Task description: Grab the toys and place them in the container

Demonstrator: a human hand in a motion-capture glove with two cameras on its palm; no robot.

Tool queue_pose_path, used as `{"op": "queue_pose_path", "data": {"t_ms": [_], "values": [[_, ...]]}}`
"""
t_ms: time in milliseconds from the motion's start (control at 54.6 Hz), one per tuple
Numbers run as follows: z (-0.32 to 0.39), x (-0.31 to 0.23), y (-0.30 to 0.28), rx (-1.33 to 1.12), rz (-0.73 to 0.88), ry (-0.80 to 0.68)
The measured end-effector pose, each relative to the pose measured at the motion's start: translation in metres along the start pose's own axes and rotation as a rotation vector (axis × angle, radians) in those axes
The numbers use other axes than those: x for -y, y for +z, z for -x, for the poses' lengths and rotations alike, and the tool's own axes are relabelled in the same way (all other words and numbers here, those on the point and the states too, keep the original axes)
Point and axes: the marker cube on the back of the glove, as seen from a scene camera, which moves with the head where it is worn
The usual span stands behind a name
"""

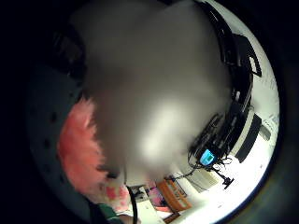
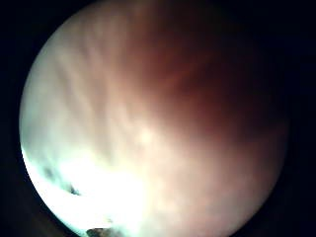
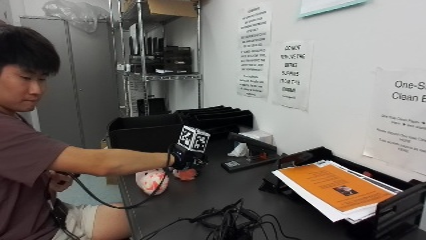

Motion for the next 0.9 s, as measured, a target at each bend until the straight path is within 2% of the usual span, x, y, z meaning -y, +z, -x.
{"op": "queue_pose_path", "data": {"t_ms": [201,440,549,714,897], "values": [[0.010,-0.024,-0.051,0.051,-0.069,-0.016],[0.053,-0.104,-0.211,0.033,-0.281,-0.093],[0.096,-0.129,-0.262,-0.052,-0.335,-0.127],[0.161,-0.142,-0.292,-0.154,-0.363,-0.180],[0.254,-0.127,-0.284,-0.184,-0.348,-0.291]]}}
